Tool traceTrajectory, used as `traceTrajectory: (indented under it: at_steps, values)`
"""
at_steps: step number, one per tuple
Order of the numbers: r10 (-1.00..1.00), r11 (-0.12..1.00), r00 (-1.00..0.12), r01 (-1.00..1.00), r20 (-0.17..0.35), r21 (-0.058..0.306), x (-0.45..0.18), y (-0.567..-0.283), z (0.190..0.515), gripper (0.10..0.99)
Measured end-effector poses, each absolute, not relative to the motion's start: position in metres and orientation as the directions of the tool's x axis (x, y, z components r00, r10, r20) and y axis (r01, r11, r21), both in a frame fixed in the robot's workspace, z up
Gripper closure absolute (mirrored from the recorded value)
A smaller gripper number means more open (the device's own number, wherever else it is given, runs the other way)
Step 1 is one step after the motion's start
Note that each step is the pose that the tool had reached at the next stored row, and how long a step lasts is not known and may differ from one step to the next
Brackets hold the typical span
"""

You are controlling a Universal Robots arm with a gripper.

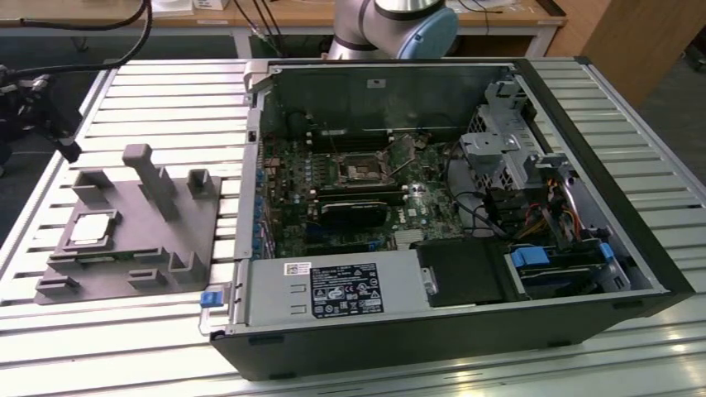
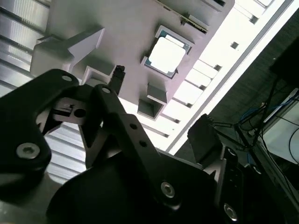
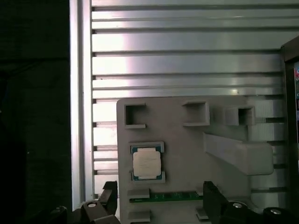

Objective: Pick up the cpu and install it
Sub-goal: 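Pick up the cpu and move it towards the insertion slot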

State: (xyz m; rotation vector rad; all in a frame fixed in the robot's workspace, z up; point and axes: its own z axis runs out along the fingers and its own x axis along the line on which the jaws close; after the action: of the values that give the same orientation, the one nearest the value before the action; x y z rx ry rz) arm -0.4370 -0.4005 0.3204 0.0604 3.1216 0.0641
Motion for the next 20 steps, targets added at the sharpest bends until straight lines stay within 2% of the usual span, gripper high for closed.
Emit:
traceTrajectory:
  at_steps: [1, 2, 20]
  values:
    - [0.037, 0.998, -0.999, 0.036, -0.018, 0.041, -0.437, -0.401, 0.319, 0.271]
    - [0.036, 0.999, -0.999, 0.035, -0.018, 0.041, -0.437, -0.401, 0.317, 0.208]
    - [0.036, 0.998, -0.999, 0.035, -0.017, 0.044, -0.437, -0.401, 0.292, 0.208]
